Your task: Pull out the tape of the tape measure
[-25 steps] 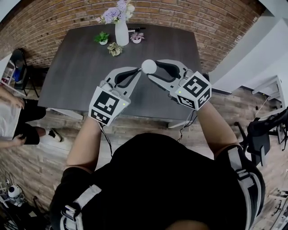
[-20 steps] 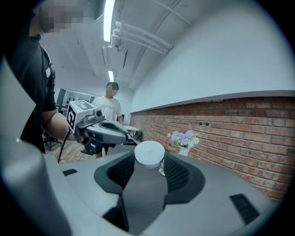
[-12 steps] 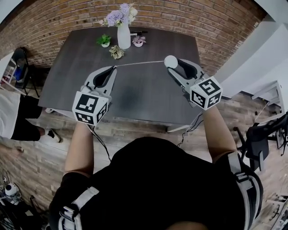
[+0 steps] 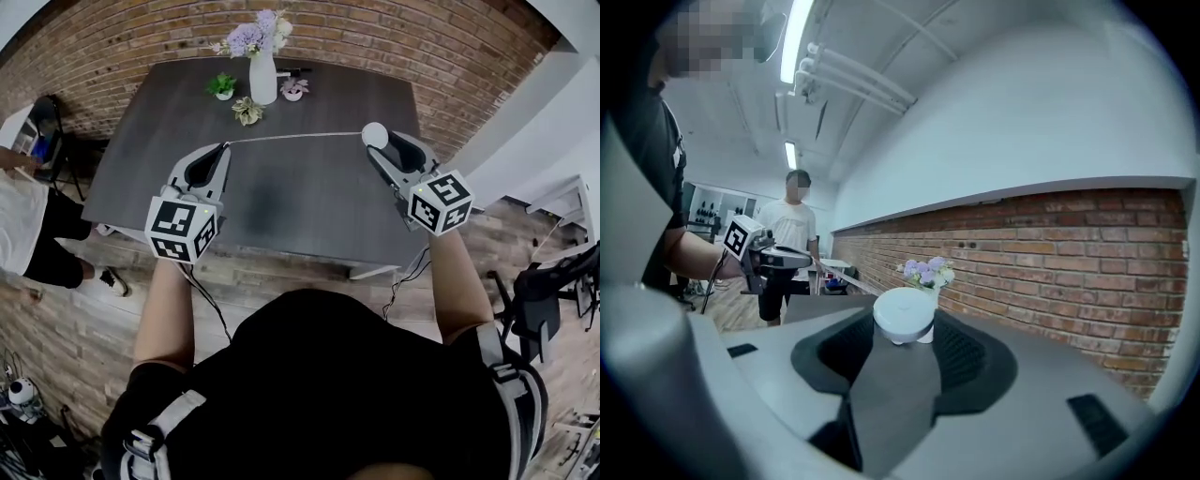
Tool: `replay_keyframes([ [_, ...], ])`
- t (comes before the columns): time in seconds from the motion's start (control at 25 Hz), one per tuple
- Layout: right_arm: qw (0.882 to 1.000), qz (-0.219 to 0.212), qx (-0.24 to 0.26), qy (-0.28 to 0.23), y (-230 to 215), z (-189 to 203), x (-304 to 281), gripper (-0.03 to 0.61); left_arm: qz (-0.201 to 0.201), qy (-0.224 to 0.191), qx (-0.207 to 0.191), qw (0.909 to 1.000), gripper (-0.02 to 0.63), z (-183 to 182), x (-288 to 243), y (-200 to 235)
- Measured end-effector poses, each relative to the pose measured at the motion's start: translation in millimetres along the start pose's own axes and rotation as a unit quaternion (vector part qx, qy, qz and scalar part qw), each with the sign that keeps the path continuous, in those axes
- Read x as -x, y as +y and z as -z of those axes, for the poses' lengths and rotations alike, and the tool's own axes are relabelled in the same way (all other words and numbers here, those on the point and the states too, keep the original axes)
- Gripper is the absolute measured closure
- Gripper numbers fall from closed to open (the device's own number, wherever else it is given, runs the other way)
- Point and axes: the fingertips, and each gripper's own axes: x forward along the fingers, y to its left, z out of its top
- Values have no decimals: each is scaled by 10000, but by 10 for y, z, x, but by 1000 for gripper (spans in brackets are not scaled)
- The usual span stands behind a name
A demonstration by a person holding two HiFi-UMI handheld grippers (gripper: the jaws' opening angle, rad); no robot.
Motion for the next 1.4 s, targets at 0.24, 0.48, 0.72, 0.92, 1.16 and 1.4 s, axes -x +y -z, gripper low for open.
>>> replay_keyframes([
  [0.24,9998,-87,-126,129,51,100,-139,382,-5,83,183,9998,598,105,-106,-31],
  [0.48,9991,-82,-248,324,21,323,-176,382,-40,298,337,9990,598,348,-169,-54],
  [0.72,9968,-43,-498,619,-13,681,-307,382,-114,576,514,9970,598,661,-297,-63],
  [0.92,9922,-35,-699,1036,-25,1114,-482,382,-183,924,774,9925,598,1083,-419,-69],
  [1.16,9797,-68,-975,1753,-13,1789,-734,381,-249,1528,1002,9828,598,1712,-584,-98],
  [1.4,9627,-96,-1153,2447,-23,2389,-921,380,-170,2157,1020,9710,598,2251,-725,-163],
])
